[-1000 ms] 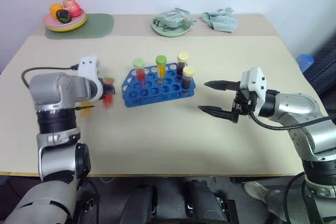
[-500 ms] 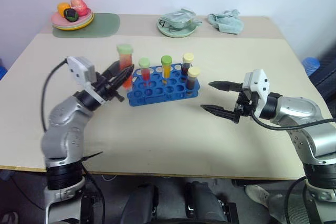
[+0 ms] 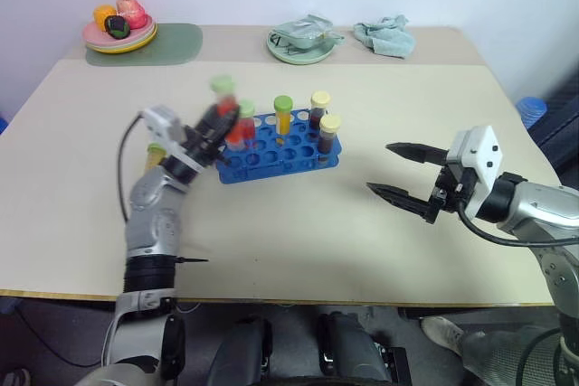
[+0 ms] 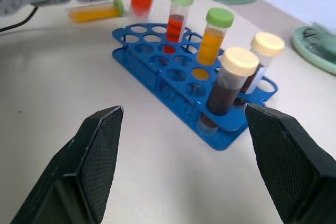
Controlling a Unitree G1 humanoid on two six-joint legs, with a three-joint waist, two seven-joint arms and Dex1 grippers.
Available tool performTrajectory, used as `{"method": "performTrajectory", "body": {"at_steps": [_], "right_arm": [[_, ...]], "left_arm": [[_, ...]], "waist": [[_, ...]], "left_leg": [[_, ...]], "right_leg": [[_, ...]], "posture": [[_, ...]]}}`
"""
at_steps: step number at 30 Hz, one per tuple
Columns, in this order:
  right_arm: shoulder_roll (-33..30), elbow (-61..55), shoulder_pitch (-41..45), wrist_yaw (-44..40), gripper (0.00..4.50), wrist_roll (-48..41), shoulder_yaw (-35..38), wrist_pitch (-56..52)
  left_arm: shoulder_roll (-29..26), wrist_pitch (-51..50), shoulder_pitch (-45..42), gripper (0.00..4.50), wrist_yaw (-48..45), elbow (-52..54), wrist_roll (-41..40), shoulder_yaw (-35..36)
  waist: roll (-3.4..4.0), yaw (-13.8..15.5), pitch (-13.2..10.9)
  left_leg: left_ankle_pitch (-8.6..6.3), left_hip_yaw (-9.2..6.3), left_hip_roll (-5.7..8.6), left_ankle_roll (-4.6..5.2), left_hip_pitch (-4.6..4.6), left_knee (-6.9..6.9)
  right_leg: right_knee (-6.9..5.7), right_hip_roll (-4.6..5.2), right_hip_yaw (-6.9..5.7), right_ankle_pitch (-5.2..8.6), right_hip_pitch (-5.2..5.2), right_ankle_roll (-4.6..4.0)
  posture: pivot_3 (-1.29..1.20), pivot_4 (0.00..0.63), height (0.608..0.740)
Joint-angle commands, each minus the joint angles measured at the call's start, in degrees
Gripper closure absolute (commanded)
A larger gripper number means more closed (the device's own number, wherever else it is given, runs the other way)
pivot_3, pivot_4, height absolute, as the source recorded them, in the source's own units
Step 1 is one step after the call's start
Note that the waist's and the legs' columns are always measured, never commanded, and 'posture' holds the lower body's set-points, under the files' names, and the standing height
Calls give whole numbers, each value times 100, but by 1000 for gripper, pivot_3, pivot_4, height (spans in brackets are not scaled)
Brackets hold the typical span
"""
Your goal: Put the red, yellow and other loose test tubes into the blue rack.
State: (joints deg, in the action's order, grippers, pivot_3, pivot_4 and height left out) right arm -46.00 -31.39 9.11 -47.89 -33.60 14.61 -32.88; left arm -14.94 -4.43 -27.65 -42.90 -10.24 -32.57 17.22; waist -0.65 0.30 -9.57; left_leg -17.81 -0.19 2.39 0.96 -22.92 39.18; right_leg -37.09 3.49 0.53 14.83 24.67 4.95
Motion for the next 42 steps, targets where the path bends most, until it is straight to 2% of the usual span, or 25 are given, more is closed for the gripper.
{"method": "performTrajectory", "body": {"at_steps": [1, 4, 10, 12, 18, 26, 28, 29, 33, 34, 40, 42], "right_arm": [[-42, -127, 55, 59, 723, -136, 145, -4], [-40, 57, 129, -31, 723, -77, 34, 101], [7, 387, 310, -188, 723, -2, -151, 324], [15, 391, 269, -209, 723, 11, -169, 381], [28, 231, 51, -149, 723, -27, -105, 444], [58, 135, 71, 32, 723, -56, -182, 365], [75, 160, 131, 59, 723, -66, -221, 352], [80, 167, 161, 72, 723, -72, -234, 343], [108, 151, 210, 119, 723, -75, -285, 320], [118, 141, 218, 137, 723, -75, -303, 313], [239, 310, 424, 123, 723, -26, -528, 355], [313, 452, 531, 53, 723, 32, -646, 448]], "left_arm": [[-477, -973, 150, 3715, 842, 381, -261, 456], [-792, -2564, 119, 3715, 1679, 866, -474, 270], [-920, -4897, -243, 3715, 2682, 1505, -1504, 454], [-992, -5434, -366, 3715, 2893, 1489, -1615, 443], [-1228, -5805, -349, 3715, 3177, 1297, -1348, 458], [-1497, -6000, -317, 3715, 3091, 1096, -1298, 575], [-1537, -6083, -306, 2674, 3063, 1093, -1270, 498], [-1521, -6068, -307, 2382, 3099, 1105, -1213, 442], [-1445, -5956, -336, 305, 3144, 1192, -1081, 325], [-1433, -5897, -346, 23, 3165, 1210, -1023, 312], [-1527, -5531, -319, 23, 3030, 1615, -1099, 684], [-1747, -5544, -232, 23, 3262, 1871, -878, 787]], "waist": [[1, -23, 0], [-3, 50, 0], [-9, 49, 1], [-9, 39, 1], [-7, -5, 2], [-8, 38, 1], [-8, 38, 1], [-8, 37, 1], [-8, 38, 2], [-8, 36, 2], [-8, 21, 2], [-8, 15, 1]], "left_leg": [[0, 0, -2, 0, 1, 0], [0, 0, -1, 1, 2, 4], [8, -5, 5, -15, -4, 11], [10, -5, 5, -18, -3, 11], [18, -5, 4, -33, 4, 8], [19, -4, 5, -34, 4, 8], [19, -5, 4, -34, 4, 7], [19, -4, 5, -34, 4, 7], [18, -5, 5, -34, 4, 7], [18, -5, 5, -34, 4, 7], [19, -5, 4, -35, 4, 7], [19, -5, 4, -35, 4, 6]], "right_leg": [[-1, -2, 0, 0, 0, 0], [-2, -2, 0, 0, -5, 1], [3, 1, -1, -3, -8, 6], [2, 0, -1, -3, -6, 6], [-6, -4, 1, -2, -6, 6], [-4, -3, 3, -2, -6, 6], [-4, -3, 3, -2, -6, 6], [-3, -2, 3, -2, -6, 6], [-3, -2, 3, -2, -6, 6], [-3, -2, 3, -2, -6, 6], [-4, -2, 3, -2, -5, 6], [-3, -2, 3, -2, -5, 6]], "posture": [[0, 150, 740], [0, 150, 740], [0, 150, 740], [0, 150, 740], [0, 150, 740], [0, 150, 740], [0, 150, 740], [0, 150, 740], [0, 150, 740], [0, 150, 740], [0, 150, 740], [0, 150, 740]]}}
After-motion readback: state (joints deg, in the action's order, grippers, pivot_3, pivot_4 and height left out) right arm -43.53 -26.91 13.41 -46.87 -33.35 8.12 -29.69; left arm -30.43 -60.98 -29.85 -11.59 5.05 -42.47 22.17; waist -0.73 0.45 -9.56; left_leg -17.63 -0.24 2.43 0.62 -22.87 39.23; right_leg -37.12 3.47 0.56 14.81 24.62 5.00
